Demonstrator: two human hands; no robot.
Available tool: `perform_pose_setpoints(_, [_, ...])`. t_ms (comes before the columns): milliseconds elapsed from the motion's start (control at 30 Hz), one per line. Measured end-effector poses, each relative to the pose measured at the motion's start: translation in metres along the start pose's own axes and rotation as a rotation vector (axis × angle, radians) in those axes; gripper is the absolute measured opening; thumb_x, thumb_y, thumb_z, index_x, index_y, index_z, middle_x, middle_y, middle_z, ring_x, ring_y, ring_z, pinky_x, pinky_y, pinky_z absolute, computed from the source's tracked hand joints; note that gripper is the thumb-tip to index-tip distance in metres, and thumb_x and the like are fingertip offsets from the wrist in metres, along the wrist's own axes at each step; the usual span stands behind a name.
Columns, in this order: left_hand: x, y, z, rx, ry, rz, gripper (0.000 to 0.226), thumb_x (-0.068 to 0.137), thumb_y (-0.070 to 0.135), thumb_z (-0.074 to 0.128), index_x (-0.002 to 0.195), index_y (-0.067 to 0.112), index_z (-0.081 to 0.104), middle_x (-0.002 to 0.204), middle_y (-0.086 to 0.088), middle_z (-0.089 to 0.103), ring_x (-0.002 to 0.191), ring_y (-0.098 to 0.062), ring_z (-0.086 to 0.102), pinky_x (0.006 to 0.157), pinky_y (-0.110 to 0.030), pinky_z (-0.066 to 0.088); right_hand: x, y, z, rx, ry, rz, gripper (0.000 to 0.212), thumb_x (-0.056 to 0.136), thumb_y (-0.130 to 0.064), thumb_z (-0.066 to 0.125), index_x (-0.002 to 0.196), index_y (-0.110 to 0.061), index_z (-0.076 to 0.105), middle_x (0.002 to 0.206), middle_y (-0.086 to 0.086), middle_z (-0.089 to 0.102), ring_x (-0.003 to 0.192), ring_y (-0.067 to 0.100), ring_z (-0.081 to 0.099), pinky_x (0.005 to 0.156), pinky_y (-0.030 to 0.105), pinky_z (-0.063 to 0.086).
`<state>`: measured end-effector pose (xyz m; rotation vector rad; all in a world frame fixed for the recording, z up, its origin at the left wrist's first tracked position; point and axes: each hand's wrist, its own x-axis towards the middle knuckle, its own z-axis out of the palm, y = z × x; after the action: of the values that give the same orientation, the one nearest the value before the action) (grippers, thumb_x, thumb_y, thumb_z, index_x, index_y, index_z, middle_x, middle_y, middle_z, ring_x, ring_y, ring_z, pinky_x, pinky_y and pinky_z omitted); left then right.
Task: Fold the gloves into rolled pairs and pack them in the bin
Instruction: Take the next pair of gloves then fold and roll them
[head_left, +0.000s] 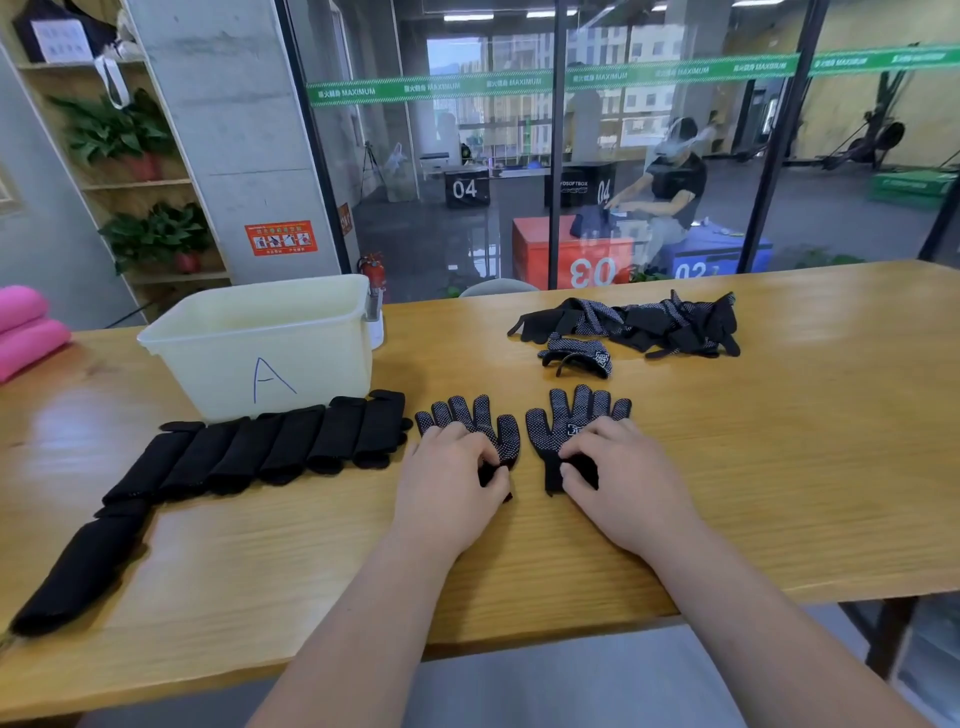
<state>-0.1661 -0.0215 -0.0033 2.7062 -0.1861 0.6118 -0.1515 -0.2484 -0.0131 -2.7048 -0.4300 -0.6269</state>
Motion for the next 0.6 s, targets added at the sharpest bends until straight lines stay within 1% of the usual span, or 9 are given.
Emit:
perform_pose_setpoints(133, [0.002,-0.001,-0.001,-0.011,-0.006,-0.044,0.009,0.099,0.042,0.064,0.094,0.038,0.071,0.096,0.017,0.057,0.100,-0.010,0.051,0.095,-0.033,0.044,0.001,-0.002,-0.003,0.003,-0.042,-0.016,0.032,0.101,-0.050,0.054,0.126,-0.038,0.071,0.124,-0.020,0.059,0.117,0.008,0.049,0.096,0.031,0.049])
perform_pose_setpoints(233, [0.002,-0.001,-0.003,-0.043,0.062,-0.086,0.010,0.102,0.040,0.062,0.096,0.037,0.070,0.095,0.018,0.057,0.096,-0.009,0.051,0.097,-0.038,0.046,0.001,-0.001,-0.004,0.029,-0.069,-0.028,0.035,0.102,-0.051,0.052,0.130,-0.038,0.070,0.126,-0.021,0.058,0.120,0.007,0.048,0.100,0.031,0.047])
perform_pose_setpoints(300, [0.003,0.001,-0.007,-0.134,0.131,-0.143,0.009,0.102,0.038,0.062,0.097,0.035,0.068,0.092,0.018,0.059,0.094,-0.008,0.053,0.094,-0.040,0.049,0.001,-0.002,-0.005,0.068,-0.092,-0.046,0.034,0.103,-0.050,0.053,0.130,-0.039,0.070,0.127,-0.023,0.058,0.121,0.004,0.047,0.102,0.031,0.047])
perform_pose_setpoints(367, [0.003,0.005,-0.012,-0.289,0.187,-0.200,0.006,0.101,0.036,0.064,0.096,0.034,0.068,0.090,0.019,0.062,0.092,-0.006,0.057,0.090,-0.040,0.052,0.000,-0.004,-0.007,0.123,-0.095,-0.066,0.032,0.102,-0.049,0.056,0.128,-0.038,0.071,0.126,-0.025,0.058,0.121,0.001,0.046,0.103,0.032,0.048])
perform_pose_setpoints(433, [0.001,0.009,-0.015,-0.416,0.213,-0.228,0.007,0.100,0.035,0.067,0.093,0.036,0.068,0.087,0.019,0.065,0.089,-0.003,0.061,0.086,-0.036,0.055,-0.001,-0.006,-0.010,0.189,-0.075,-0.084,0.033,0.101,-0.054,0.056,0.127,-0.039,0.071,0.124,-0.028,0.058,0.121,-0.001,0.046,0.102,0.030,0.048])
perform_pose_setpoints(500, [0.000,0.013,-0.016,-0.535,0.205,-0.228,0.009,0.098,0.033,0.070,0.091,0.038,0.070,0.087,0.018,0.069,0.086,-0.001,0.064,0.080,-0.028,0.055,-0.002,-0.008,-0.013,0.257,-0.071,-0.112,0.042,0.099,-0.067,0.052,0.127,-0.041,0.070,0.124,-0.030,0.058,0.122,-0.003,0.046,0.100,0.026,0.046])
perform_pose_setpoints(567, [-0.001,0.017,-0.015,-0.614,0.145,-0.185,0.010,0.098,0.030,0.072,0.090,0.037,0.071,0.087,0.020,0.071,0.086,0.000,0.066,0.077,-0.019,0.052,-0.004,-0.009,-0.015,0.283,-0.111,-0.143,0.057,0.094,-0.080,0.047,0.129,-0.041,0.069,0.125,-0.031,0.057,0.123,-0.004,0.045,0.098,0.025,0.044])
perform_pose_setpoints(600, [-0.002,0.019,-0.014,-0.629,0.093,-0.157,0.011,0.097,0.029,0.072,0.089,0.036,0.072,0.086,0.020,0.071,0.086,0.000,0.066,0.076,-0.017,0.050,-0.004,-0.008,-0.014,0.279,-0.133,-0.150,0.061,0.092,-0.083,0.047,0.129,-0.040,0.069,0.124,-0.031,0.057,0.122,-0.004,0.045,0.097,0.024,0.044])
